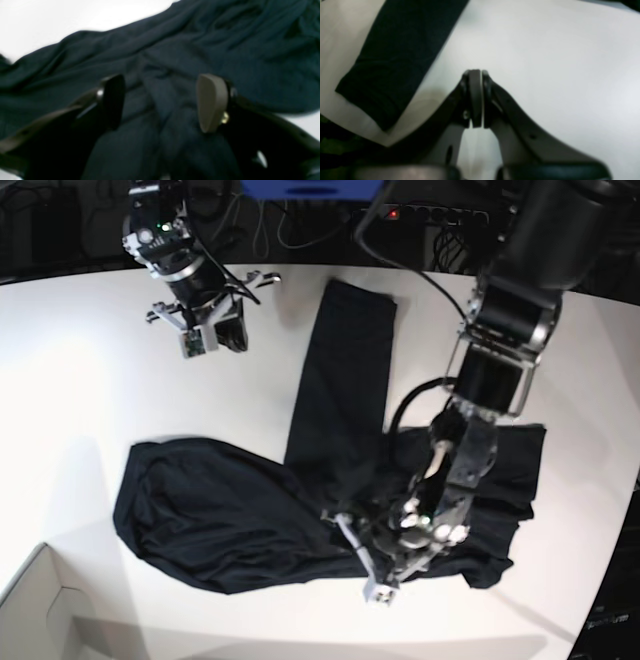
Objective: Layout the t-shirt on the table in an organized manner, then fold the t-shirt properly
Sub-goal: 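Fold the grasped sleeve across the shirt body with the left gripper, then release the sleeve and raise the left gripper, then grasp the folded shirt edge with the left gripper and drag it outward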
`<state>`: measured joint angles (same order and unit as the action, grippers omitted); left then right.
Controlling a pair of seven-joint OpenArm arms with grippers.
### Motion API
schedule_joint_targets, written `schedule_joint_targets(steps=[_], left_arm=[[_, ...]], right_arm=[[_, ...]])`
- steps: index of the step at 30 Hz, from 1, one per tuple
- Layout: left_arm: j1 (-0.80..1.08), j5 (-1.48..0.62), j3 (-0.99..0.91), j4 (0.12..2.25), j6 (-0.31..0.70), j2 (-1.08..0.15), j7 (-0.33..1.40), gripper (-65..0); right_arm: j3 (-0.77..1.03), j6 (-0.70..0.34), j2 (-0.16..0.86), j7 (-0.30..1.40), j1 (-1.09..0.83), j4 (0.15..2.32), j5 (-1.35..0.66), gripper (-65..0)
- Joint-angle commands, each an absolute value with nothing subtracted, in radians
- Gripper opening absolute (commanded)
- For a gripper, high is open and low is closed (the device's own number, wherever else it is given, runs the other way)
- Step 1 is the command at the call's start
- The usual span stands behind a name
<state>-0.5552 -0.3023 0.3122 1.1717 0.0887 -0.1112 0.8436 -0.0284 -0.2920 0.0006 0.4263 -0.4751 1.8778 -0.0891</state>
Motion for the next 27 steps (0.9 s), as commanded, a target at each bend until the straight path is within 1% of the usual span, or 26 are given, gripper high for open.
schedule_joint_targets(steps=[1,5,8,9,12,15,18,23,27], left_arm=[[-0.533,-0.314,0.291,1.274,0.093,-0.124,0.868,-21.1],[-0.280,-0.314,0.199,1.632,0.093,-0.188,1.038,-21.1],[-0.093,-0.315,0.170,1.801,0.093,-0.234,1.087,-21.1],[-0.031,-0.315,0.165,1.827,0.093,-0.246,1.087,-21.1],[0.102,-0.312,0.162,1.848,0.093,-0.263,1.087,-21.1],[0.177,-0.306,0.147,1.845,0.093,-0.265,1.087,-21.1],[0.237,-0.312,0.077,1.845,0.093,-0.257,1.092,-21.1],[0.292,-0.314,0.051,1.808,0.093,-0.255,1.084,-21.1],[0.282,-0.314,0.051,1.721,0.093,-0.194,1.084,-21.1]], right_arm=[[-0.028,-0.295,0.001,0.401,-0.472,1.899,-0.099,-65.0],[-0.027,-0.295,0.035,0.401,-0.470,1.897,-0.099,-65.0],[-0.019,-0.295,0.039,0.401,-0.469,1.896,-0.099,-65.0],[-0.005,-0.295,0.039,0.401,-0.469,1.896,-0.101,-65.0],[0.018,-0.295,0.038,0.401,-0.456,1.894,-0.105,-65.0],[0.018,-0.295,0.041,0.401,-0.452,1.894,-0.105,-65.0],[0.018,-0.295,0.041,0.401,-0.449,1.896,-0.105,-65.0],[0.018,-0.295,0.038,0.401,-0.453,1.896,-0.105,-65.0],[0.018,-0.295,0.036,0.401,-0.458,1.896,-0.107,-65.0]])
